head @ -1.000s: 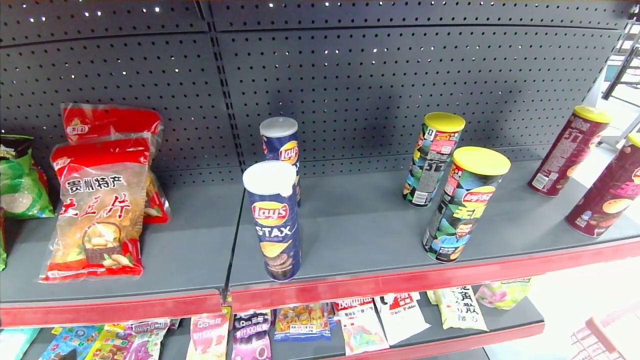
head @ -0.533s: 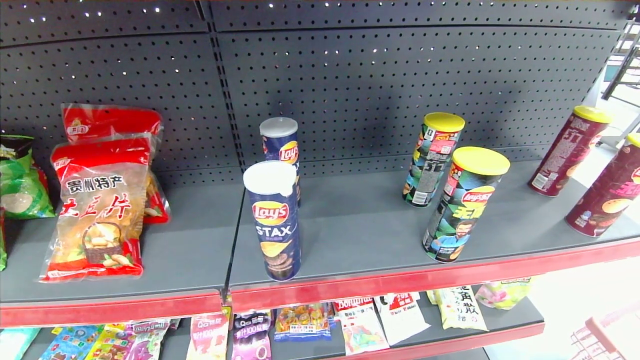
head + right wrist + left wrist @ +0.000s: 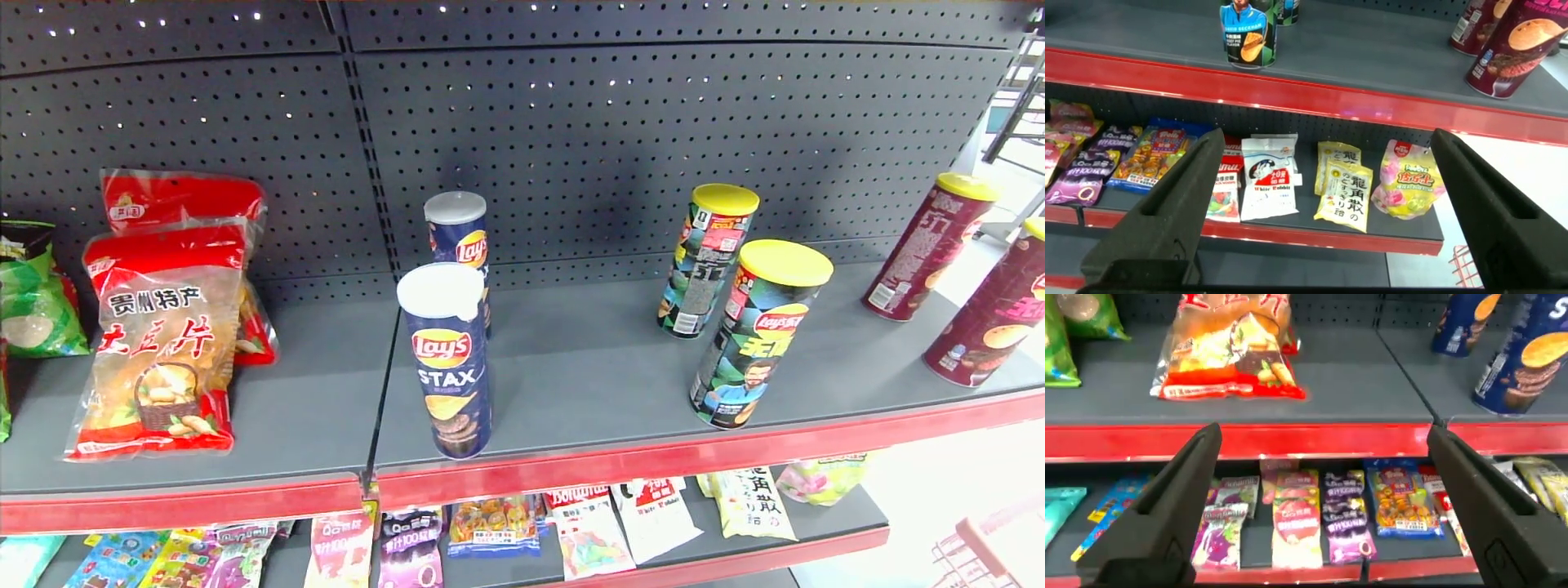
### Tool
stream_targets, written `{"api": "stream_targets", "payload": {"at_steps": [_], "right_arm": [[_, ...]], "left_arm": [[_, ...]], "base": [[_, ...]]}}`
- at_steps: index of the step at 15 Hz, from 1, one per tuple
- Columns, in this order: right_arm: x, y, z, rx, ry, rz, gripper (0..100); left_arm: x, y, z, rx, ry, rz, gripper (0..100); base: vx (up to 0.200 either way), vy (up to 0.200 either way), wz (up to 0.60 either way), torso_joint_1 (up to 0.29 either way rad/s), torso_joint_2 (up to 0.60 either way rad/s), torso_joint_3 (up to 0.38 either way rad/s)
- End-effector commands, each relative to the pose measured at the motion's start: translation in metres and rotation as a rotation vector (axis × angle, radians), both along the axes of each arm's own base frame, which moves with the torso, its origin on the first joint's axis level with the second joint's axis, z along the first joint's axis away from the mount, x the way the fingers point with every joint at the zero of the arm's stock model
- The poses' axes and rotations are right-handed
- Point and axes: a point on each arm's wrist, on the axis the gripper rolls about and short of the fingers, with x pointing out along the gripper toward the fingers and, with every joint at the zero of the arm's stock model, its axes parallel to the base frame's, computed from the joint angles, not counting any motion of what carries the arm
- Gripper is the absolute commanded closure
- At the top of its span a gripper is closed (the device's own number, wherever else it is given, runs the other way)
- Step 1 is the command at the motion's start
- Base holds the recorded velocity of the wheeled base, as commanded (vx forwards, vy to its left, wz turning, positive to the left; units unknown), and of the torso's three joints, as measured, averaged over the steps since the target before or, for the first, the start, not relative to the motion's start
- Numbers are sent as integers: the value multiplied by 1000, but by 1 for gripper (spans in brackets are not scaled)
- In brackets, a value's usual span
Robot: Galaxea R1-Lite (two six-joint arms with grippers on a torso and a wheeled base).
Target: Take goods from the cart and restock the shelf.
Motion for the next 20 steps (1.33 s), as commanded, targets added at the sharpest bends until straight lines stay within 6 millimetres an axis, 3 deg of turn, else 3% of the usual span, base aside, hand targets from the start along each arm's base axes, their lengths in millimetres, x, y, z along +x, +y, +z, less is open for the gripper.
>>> {"api": "stream_targets", "payload": {"at_steps": [1, 5, 20], "right_arm": [[0, 0, 0, 0, 2, 2, 0], [0, 0, 0, 0, 2, 6, 0], [0, 0, 0, 0, 2, 11, 0]], "left_arm": [[-1, 0, -1, 3, -16, -11, 0], [-1, 0, -1, 6, -17, -8, 0], [-1, 0, -1, 23, -17, -9, 0]], "base": [[0, 0, 0, 0, 0, 0], [0, 0, 0, 0, 0, 0], [0, -200, 0, 3, 2, 2]]}}
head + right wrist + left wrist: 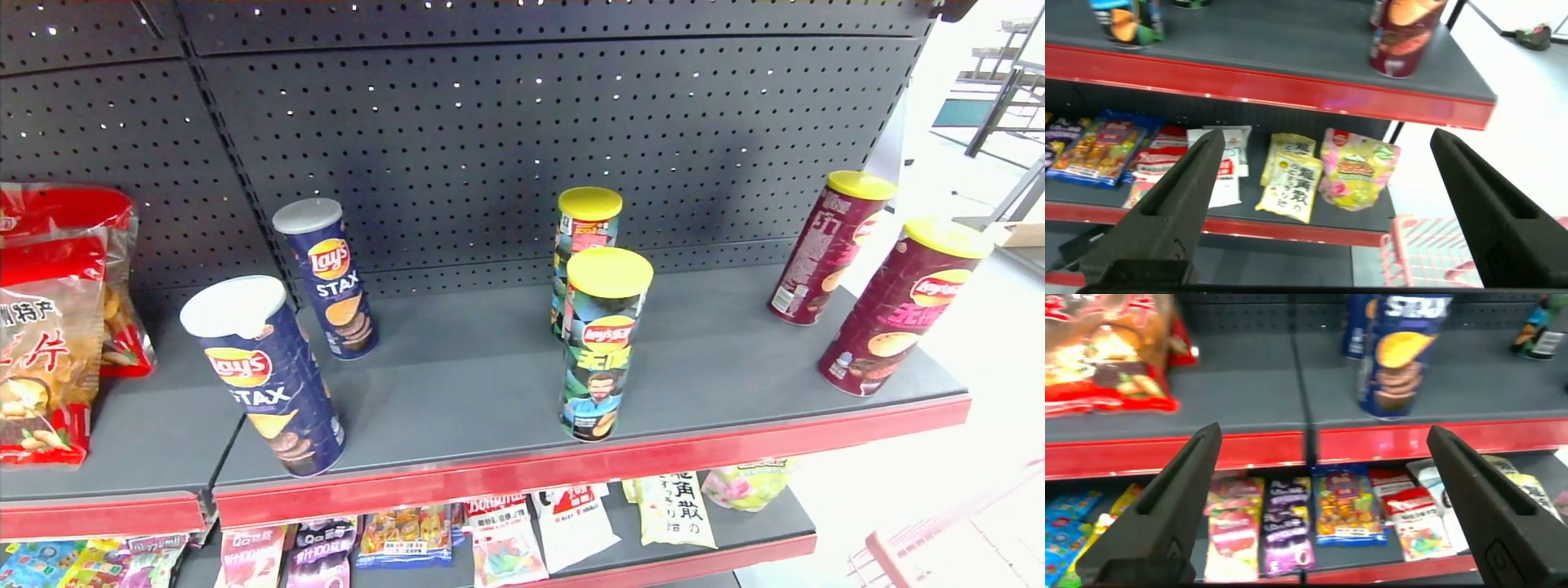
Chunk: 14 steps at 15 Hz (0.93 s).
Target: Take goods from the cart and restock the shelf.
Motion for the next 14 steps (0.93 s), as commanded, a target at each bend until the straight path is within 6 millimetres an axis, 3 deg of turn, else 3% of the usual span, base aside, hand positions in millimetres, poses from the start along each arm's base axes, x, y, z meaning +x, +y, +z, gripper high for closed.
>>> {"api": "stream_targets", "payload": {"at_steps": [1, 5, 14], "right_arm": [[0, 0, 0, -1, 1, 1, 0], [0, 0, 0, -1, 1, 1, 0], [0, 0, 0, -2, 0, 13, 0]], "left_arm": [[0, 0, 0, 0, 2, 1, 0], [0, 0, 0, 0, 2, 0, 0], [0, 0, 0, -6, 2, -2, 0]], "base": [[0, -200, 0, 2, 7, -2], [0, -200, 0, 1, 5, 1], [0, 0, 0, 0, 0, 0]]}}
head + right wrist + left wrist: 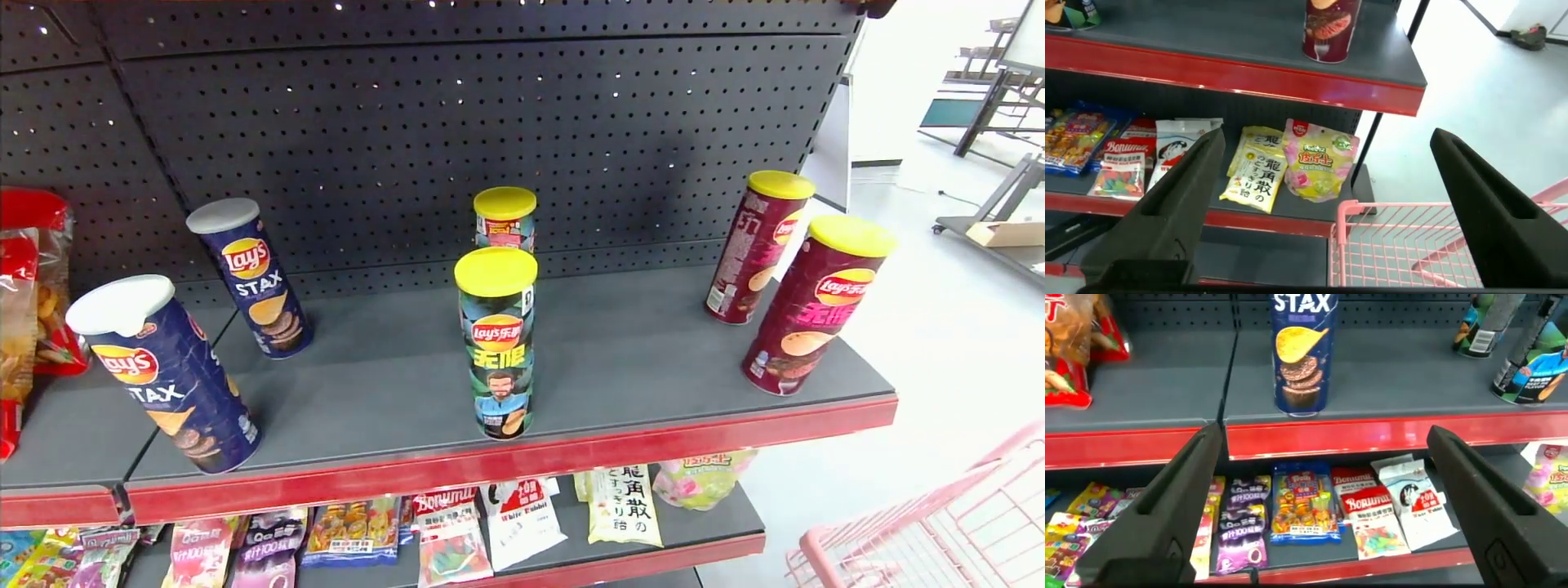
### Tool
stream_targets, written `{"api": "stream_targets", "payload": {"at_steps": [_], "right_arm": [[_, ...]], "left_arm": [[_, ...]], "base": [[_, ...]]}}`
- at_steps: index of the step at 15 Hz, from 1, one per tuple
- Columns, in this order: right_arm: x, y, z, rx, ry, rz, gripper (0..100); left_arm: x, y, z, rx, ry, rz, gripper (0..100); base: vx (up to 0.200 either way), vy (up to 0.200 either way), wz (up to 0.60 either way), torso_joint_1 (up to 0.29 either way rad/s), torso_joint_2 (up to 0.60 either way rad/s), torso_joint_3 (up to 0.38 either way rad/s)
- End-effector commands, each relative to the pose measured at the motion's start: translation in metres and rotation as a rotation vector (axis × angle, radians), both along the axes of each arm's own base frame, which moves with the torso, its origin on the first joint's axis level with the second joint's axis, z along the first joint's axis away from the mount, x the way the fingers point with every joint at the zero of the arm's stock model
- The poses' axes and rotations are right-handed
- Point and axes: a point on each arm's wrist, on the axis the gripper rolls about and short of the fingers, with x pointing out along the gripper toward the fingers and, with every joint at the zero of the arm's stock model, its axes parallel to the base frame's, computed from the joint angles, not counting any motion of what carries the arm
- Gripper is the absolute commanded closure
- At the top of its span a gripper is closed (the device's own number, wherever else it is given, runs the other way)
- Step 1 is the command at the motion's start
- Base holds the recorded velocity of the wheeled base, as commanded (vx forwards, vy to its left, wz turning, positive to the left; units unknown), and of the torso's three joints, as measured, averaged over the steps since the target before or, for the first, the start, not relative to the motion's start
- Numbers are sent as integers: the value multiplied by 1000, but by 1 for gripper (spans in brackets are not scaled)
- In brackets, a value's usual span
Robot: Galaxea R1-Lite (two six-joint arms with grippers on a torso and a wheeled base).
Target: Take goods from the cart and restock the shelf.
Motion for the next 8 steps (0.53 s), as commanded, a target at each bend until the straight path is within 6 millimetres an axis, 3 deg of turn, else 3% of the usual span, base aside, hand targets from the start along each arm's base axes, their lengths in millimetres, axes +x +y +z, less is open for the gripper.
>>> {"api": "stream_targets", "payload": {"at_steps": [1, 8], "right_arm": [[0, 0, 0, -1, 1, 2, 0], [0, 0, 0, 0, 1, -3, 0]], "left_arm": [[0, 0, 0, 0, 1, 1, 0], [0, 0, 0, -1, 1, 1, 0]], "base": [[0, 0, 0, 0, 0, 0], [0, 0, 0, 0, 0, 0]]}}
